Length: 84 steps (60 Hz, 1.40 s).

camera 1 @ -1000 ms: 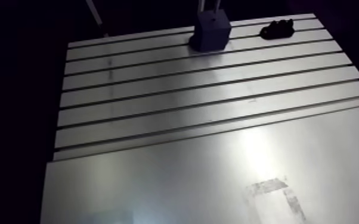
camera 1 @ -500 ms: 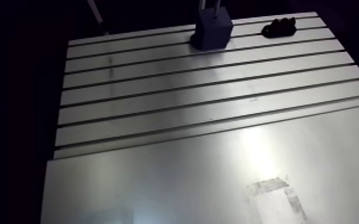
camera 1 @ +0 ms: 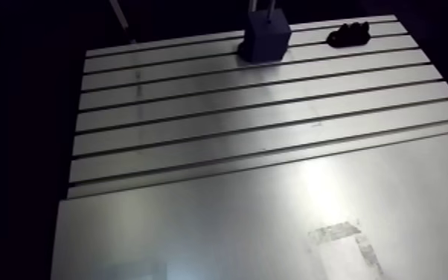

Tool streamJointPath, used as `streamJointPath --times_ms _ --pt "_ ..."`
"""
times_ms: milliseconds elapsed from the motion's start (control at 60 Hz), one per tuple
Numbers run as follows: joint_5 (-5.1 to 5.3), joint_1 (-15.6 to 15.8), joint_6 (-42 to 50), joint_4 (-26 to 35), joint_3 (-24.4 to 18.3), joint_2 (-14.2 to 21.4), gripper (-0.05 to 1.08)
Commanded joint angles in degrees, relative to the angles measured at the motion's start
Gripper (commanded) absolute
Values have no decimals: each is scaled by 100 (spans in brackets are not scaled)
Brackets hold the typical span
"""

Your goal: Pick up the M10 bolt and insert it into the hole until fully seated.

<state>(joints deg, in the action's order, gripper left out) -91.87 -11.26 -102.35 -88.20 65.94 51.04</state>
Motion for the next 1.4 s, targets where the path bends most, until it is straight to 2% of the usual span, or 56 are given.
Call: streamJointPath --times_ms 17,1400 --pt "-2 1 0 0 -8 -12 107" --pt "-19 1 0 -9 19 -38 107"
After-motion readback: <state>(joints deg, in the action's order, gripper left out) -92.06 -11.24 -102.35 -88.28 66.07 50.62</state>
